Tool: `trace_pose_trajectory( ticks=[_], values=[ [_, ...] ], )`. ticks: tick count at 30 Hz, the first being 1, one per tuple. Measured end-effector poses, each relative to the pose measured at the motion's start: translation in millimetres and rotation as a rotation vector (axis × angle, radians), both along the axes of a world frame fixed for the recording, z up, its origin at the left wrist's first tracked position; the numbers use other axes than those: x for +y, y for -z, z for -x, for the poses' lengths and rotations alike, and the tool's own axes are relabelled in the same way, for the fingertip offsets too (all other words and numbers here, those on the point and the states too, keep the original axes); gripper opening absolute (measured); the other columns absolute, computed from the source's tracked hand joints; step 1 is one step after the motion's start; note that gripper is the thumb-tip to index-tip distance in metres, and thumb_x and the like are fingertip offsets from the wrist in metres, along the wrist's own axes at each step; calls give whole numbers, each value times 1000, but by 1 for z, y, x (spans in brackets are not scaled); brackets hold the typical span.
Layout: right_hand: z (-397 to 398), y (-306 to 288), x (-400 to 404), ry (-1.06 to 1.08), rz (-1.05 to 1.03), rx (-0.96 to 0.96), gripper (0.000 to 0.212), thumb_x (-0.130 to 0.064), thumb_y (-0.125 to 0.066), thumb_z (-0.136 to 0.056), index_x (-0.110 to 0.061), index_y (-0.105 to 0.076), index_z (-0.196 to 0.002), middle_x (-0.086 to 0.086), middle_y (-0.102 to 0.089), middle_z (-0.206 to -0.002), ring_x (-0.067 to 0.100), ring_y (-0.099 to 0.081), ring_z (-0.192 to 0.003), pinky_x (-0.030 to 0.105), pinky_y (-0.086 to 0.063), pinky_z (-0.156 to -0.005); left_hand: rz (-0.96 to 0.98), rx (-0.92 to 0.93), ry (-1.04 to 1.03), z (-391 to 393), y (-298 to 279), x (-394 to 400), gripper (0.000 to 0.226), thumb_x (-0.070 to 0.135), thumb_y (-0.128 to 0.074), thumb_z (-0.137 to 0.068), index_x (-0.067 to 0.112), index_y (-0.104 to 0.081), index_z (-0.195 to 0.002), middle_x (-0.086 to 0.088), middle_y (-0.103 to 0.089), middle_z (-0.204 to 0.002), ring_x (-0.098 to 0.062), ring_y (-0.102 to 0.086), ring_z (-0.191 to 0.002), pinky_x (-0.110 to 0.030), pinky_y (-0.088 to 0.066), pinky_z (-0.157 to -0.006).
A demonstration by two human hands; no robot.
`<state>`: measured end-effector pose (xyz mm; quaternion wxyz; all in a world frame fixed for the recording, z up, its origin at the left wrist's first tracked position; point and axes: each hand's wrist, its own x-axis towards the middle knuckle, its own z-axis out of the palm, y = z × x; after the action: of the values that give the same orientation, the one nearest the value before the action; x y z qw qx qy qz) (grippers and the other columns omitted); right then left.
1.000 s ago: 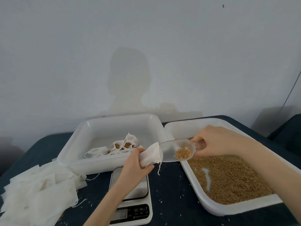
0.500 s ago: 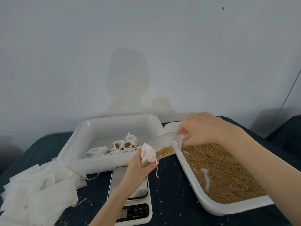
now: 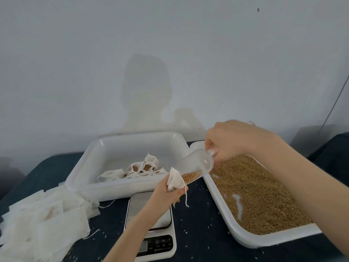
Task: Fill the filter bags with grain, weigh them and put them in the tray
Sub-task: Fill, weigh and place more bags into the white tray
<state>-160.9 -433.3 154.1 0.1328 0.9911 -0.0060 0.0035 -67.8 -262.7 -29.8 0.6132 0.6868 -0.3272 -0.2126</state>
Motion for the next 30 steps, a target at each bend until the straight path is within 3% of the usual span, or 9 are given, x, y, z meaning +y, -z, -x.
trace_pose_trajectory(
  ticks=[3,6,10,15,20,24,30],
  values=[
    [-1,-10,8,-53,93,-69,32,-38,-75,-68,-27,-69,-98,-15,-51,-69,14,-55,-73,24,-40,-68,32,36,27,1,-2,-3,9,14,-61,-92,18,-58,-99,3,-64,-82,-6,-58,-74,-18,-51,-69],
    [-2,-18,13,-64,213,-98,35,-39,-77,-70,-26,-70,-102,-9,-67,-89,18,-60,-90,35,-39,-100,59,44,44,2,-2,-4,8,12,-58,-93,18,-59,-98,7,-66,-81,-3,-59,-75,-16,-50,-73],
    [1,-23,18,-80,288,-159,36,-36,-77,-72,-30,-70,-107,-8,-71,-100,11,-61,-103,38,-18,-117,104,83,57,3,-3,-6,10,10,-58,-93,17,-60,-99,10,-68,-81,-1,-62,-78,-14,-51,-72],
    [4,-25,23,-146,403,-242,29,-31,-76,-75,-31,-70,-104,-7,-69,-92,12,-56,-108,39,-7,-117,153,89,112,5,-6,-6,14,23,-59,-83,15,-61,-94,8,-66,-83,-4,-61,-82,-21,-48,-74],
    [5,-27,26,-169,447,-296,26,-21,-68,-79,-32,-70,-103,-4,-68,-89,14,-54,-110,38,5,-115,161,117,106,5,-8,-7,6,26,-60,-83,24,-65,-86,7,-66,-82,-4,-62,-82,-27,-46,-78],
    [6,-26,27,-179,427,-327,29,-22,-69,-80,-34,-71,-106,-4,-69,-91,13,-53,-112,35,12,-111,175,152,90,6,-11,-5,6,24,-60,-84,24,-66,-86,6,-67,-83,-8,-62,-85,-28,-47,-78],
    [10,-25,23,-182,397,-369,31,-29,-71,-82,-37,-69,-112,-9,-70,-94,10,-52,-111,34,11,-113,186,194,61,4,-14,-1,8,12,-56,-95,16,-62,-97,8,-67,-83,-6,-63,-81,-28,-47,-78]
  ],
)
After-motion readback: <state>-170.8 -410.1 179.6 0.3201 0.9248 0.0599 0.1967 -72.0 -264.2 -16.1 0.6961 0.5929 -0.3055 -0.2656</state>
